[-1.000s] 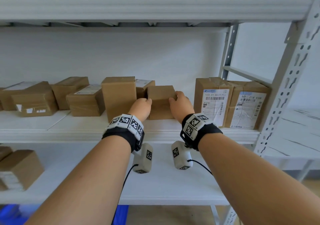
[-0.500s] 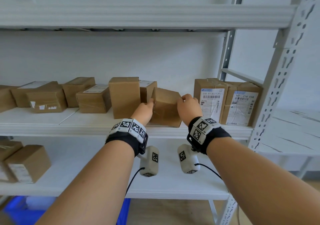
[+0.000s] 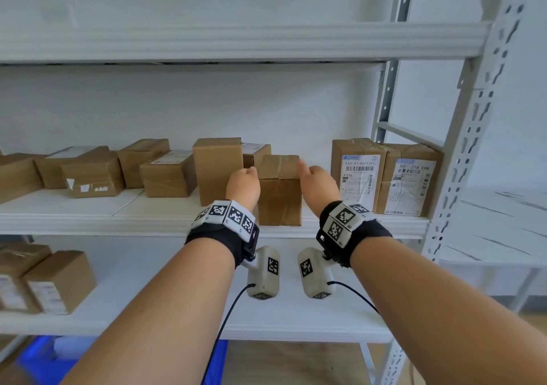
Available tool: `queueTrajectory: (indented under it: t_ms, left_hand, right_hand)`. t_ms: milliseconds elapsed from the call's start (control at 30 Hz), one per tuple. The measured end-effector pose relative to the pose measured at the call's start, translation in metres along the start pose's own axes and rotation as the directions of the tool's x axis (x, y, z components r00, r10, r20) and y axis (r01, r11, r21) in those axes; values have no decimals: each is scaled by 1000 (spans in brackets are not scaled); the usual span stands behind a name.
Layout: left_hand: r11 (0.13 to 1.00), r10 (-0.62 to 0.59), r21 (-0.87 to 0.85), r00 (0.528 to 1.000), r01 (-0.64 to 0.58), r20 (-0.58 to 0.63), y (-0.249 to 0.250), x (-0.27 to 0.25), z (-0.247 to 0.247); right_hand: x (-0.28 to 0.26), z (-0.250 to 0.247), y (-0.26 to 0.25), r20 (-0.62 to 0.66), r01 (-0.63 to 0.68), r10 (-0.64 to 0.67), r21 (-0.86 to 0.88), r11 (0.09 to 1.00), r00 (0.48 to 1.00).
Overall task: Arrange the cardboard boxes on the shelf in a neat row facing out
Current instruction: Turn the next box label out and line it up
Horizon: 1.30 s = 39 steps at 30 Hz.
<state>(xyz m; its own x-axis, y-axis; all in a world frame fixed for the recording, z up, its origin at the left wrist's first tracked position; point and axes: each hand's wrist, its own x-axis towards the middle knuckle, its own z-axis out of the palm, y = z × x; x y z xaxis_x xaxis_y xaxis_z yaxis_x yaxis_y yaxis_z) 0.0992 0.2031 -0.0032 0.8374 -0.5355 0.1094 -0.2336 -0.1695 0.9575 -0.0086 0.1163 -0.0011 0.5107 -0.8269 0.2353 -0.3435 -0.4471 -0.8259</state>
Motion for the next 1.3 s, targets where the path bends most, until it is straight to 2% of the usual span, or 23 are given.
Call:
queueTrajectory:
  t_ms: [167, 267, 400, 500, 600, 733, 800, 1000, 1067, 1167, 1300]
  left_hand:
    - [988, -149, -29, 986, 152, 80, -10, 6, 7]
    - [976, -216, 45, 968, 212, 126, -10, 1, 7]
    - [982, -185, 67, 969, 177, 162, -4, -1, 3]
    - [991, -71, 115, 995, 62, 74, -2, 4, -3]
    - [981, 38, 192, 999, -32, -26, -8, 8, -6]
    - [970, 70, 236, 997, -59, -38, -9, 5, -7]
    - [973, 58, 226, 998, -52, -20, -8, 2, -6]
    - [979, -127, 169, 991, 118, 44, -6, 3, 1]
    - [977, -124, 185, 990, 109, 72, -7, 3, 5]
    - [978, -86, 198, 990, 63, 110, -6, 2, 8]
    - [984, -8, 179, 994, -11, 109, -5, 3, 11]
  right_hand:
    - [-1, 2, 2, 10, -35, 35, 27, 999, 999]
    - [-2, 0, 1, 1, -74, 74, 61, 995, 997]
    - [1, -3, -1, 37, -133, 130, 129, 983, 991]
    - [-1, 2, 0, 54, -117, 110, 146, 982, 992]
    - [-2, 8, 6, 57, -120, 118, 29, 992, 991]
    - [5, 6, 12, 46, -71, 77, -123, 990, 996]
    - [5, 5, 11, 38, -70, 77, -160, 985, 996]
    - [3, -3, 12, 31, -53, 60, -188, 981, 998]
    - [5, -3, 16, 51, -46, 59, -227, 973, 997]
    - [6, -1, 20, 33, -131, 138, -161, 978, 990]
    - [9, -2, 22, 14, -79, 81, -132, 988, 997]
